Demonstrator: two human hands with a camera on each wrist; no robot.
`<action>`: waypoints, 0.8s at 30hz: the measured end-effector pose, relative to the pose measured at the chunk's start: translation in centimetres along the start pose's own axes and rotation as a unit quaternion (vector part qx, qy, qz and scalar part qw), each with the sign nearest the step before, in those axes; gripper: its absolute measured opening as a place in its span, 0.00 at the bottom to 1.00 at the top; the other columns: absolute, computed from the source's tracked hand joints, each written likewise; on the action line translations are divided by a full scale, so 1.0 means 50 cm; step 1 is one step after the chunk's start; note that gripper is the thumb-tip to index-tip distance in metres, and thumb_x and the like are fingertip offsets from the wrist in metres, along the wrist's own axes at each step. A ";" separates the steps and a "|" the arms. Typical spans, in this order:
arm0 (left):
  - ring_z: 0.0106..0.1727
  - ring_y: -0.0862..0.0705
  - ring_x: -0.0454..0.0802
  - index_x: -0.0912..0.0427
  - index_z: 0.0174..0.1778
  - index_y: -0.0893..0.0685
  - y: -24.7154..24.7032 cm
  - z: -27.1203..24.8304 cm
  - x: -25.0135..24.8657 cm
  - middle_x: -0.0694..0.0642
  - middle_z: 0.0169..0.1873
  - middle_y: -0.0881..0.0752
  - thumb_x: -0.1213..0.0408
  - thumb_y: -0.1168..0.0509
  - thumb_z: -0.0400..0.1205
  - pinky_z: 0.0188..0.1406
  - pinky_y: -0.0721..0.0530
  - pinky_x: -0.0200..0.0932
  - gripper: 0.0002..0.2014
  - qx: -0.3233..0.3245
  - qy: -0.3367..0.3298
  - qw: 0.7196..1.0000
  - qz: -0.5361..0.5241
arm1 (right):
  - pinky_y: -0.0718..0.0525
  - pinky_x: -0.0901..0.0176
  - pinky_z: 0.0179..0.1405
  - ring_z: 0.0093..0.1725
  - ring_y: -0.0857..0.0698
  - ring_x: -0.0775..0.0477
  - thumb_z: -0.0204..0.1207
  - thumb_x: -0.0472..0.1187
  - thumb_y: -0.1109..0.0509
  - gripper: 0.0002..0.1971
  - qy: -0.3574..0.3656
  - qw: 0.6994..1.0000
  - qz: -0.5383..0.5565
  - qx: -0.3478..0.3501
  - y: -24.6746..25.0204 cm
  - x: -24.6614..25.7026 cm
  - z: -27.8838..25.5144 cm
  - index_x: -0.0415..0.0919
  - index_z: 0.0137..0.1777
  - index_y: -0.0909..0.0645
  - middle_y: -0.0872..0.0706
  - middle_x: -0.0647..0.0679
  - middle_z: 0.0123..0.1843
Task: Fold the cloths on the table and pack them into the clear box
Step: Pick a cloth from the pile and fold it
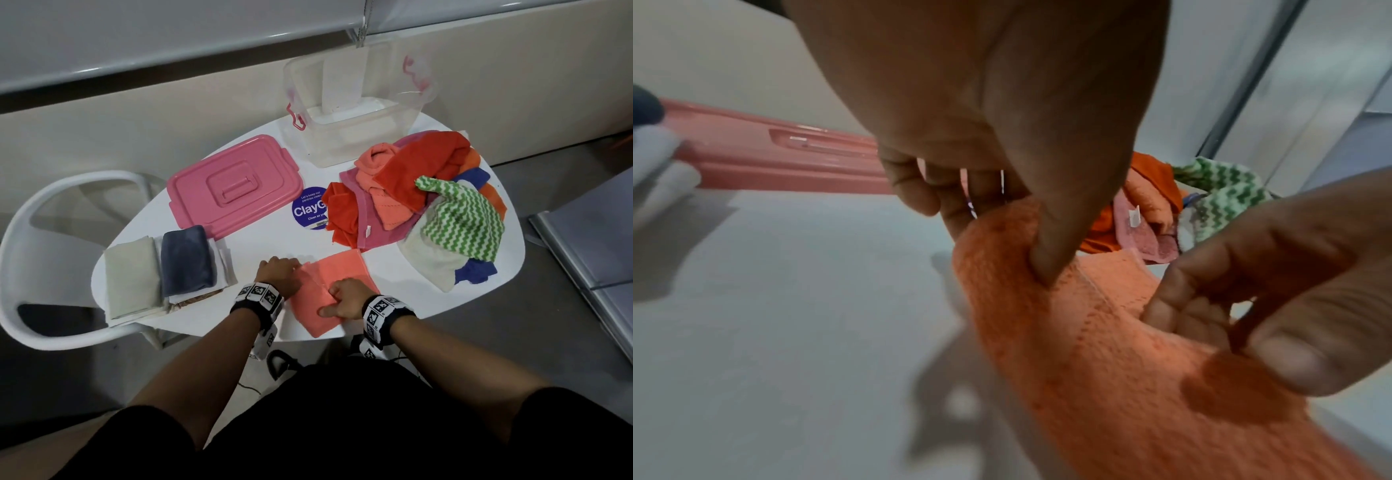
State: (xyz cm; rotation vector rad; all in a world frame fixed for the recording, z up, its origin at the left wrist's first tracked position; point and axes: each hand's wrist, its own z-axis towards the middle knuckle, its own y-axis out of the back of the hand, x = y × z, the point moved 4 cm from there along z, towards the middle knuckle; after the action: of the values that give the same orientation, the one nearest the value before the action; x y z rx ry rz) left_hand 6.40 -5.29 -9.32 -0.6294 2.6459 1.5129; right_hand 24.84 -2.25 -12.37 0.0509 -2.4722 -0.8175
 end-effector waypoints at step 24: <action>0.47 0.16 0.50 0.44 0.40 0.17 -0.100 -0.077 0.092 0.47 0.41 0.13 0.43 0.31 0.75 0.52 0.22 0.44 0.10 0.066 -0.011 0.948 -0.311 | 0.18 0.63 0.51 0.51 0.12 0.49 0.67 0.40 0.17 0.10 -0.028 0.980 0.194 -0.046 0.013 -0.045 -0.037 0.48 0.48 0.10 0.09 0.49 0.53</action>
State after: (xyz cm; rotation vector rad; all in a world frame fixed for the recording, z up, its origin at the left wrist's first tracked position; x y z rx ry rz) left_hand 4.65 -12.24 -12.43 -1.2650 2.1811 1.1329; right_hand 27.78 -2.27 -11.82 -0.4787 -2.3793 -0.7646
